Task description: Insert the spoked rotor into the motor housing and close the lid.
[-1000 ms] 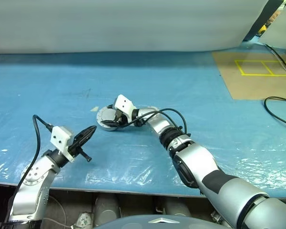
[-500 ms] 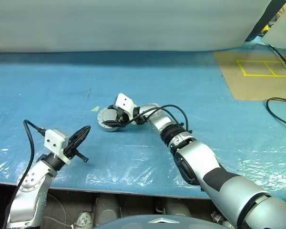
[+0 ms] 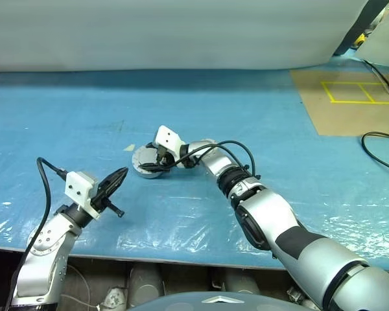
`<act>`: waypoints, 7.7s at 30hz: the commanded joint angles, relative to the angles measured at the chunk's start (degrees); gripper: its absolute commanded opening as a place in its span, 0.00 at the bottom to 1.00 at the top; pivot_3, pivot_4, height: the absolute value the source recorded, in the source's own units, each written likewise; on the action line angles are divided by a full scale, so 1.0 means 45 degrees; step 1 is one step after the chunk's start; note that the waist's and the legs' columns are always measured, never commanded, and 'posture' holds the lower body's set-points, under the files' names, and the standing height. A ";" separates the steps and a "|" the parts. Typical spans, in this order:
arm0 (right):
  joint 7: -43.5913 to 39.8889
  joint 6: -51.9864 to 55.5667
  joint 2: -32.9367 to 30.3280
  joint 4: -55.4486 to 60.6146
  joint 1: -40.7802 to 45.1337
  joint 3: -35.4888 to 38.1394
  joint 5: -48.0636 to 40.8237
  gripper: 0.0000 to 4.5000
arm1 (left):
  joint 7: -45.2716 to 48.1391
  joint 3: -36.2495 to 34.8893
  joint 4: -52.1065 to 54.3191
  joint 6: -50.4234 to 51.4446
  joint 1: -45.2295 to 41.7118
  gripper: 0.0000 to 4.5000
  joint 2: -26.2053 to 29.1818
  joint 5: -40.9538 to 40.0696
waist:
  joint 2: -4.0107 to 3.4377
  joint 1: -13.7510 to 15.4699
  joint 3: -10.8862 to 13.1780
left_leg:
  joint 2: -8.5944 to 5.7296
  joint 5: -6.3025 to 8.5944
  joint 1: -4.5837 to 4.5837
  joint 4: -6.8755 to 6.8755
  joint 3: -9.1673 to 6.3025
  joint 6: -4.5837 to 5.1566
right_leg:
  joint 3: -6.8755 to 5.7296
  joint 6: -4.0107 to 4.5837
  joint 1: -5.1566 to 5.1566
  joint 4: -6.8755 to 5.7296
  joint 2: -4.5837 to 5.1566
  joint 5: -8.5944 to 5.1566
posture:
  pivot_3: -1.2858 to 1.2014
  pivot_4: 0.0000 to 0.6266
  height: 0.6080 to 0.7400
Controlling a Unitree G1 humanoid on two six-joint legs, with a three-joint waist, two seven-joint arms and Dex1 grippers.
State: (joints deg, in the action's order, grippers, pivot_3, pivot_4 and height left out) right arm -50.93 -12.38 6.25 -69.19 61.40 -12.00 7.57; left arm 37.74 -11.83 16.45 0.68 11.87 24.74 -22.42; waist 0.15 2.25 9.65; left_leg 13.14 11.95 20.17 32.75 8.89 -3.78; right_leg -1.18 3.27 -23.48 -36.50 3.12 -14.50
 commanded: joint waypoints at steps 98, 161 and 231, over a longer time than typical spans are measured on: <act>0.2242 1.6226 -0.0203 0.1364 0.0664 0.6407 -0.6923 0.24 | 0.0188 0.1940 -0.4178 0.1272 -0.4190 0.00 0.0837 0.2766 | -0.0071 0.0026 -0.0001 | -0.0039 -0.0034 0.0002 -0.0134 0.0003 -0.0062 | -0.0023 -0.0007 0.0030 0.0159 0.0013 0.0004 | 0.52 0.24 1.00; 0.3085 1.4270 0.0549 0.3653 0.0123 0.8068 -1.0349 0.24 | -0.5961 -0.3269 -0.2721 0.5955 -0.6004 0.62 -0.6003 -1.0536 | -0.0028 0.0396 0.0017 | 0.0041 -0.0048 0.0266 0.0056 -0.0029 -0.0046 | -0.0060 -0.0130 -0.0133 0.0101 -0.0041 0.0086 | 0.52 0.24 1.00; 0.2714 1.0359 0.0294 0.6699 -0.1590 0.3736 -0.7520 0.85 | -0.6002 -0.6290 -0.9635 -0.3508 -0.7095 1.00 -0.2427 -0.4866 | 0.0044 0.0128 0.0017 | 0.0019 -0.0026 0.0169 0.0082 -0.0049 -0.0103 | -0.0029 -0.0126 -0.0108 -0.0021 -0.0029 0.0082 | 0.52 0.24 1.00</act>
State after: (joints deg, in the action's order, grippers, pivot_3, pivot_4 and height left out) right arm -37.68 36.74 6.87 -41.79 55.04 6.41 -27.68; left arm 9.50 -42.73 -31.74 -15.88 -21.14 12.22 -47.65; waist 0.35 2.82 9.72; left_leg 13.25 11.84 20.96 33.13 8.66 -4.24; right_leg -1.35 2.70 -23.97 -36.59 2.99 -14.13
